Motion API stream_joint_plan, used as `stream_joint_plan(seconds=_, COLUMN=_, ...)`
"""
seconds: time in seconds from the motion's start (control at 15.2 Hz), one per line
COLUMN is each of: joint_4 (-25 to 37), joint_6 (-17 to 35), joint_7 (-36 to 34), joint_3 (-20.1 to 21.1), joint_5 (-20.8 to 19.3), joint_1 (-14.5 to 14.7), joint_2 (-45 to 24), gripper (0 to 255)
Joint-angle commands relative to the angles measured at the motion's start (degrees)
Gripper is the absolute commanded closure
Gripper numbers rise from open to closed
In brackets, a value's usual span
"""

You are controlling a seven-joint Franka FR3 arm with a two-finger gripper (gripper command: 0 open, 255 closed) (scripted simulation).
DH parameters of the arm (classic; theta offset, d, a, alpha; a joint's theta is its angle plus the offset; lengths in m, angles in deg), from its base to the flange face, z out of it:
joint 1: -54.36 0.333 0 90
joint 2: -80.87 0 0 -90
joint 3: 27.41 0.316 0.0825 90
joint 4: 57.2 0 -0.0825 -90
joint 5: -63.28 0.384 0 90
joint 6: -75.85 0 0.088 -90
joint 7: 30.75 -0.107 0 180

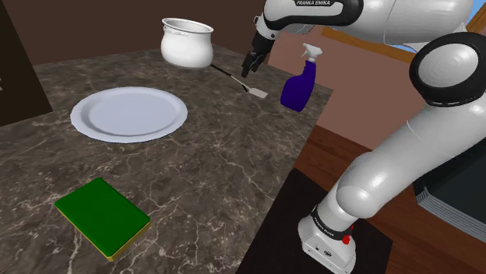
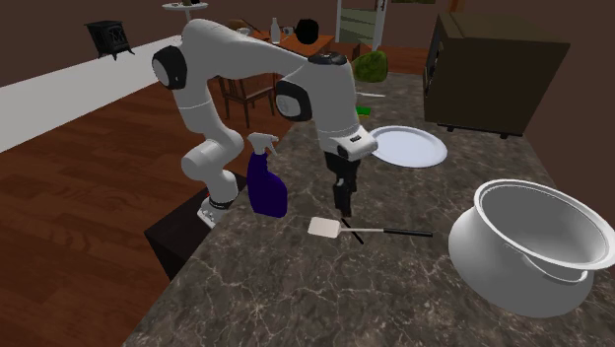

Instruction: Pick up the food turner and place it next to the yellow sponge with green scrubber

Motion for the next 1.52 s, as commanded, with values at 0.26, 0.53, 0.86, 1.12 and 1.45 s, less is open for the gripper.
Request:
stream_joint_plan(seconds=0.26, joint_4=6.86, joint_6=2.51, joint_7=3.54, joint_3=-0.96, joint_5=2.48, joint_1=-0.09, joint_2=-8.57, gripper=0)
stream_joint_plan(seconds=0.53, joint_4=5.11, joint_6=5.29, joint_7=3.74, joint_3=-0.90, joint_5=2.78, joint_1=-0.02, joint_2=-9.63, gripper=0)
stream_joint_plan(seconds=0.86, joint_4=4.48, joint_6=6.37, joint_7=3.83, joint_3=-0.87, joint_5=2.91, joint_1=0.00, joint_2=-10.09, gripper=0)
stream_joint_plan(seconds=1.12, joint_4=4.48, joint_6=6.37, joint_7=3.83, joint_3=-0.87, joint_5=2.91, joint_1=0.00, joint_2=-10.09, gripper=0)
stream_joint_plan(seconds=1.45, joint_4=4.48, joint_6=6.37, joint_7=3.83, joint_3=-0.88, joint_5=2.91, joint_1=0.00, joint_2=-10.08, gripper=255)
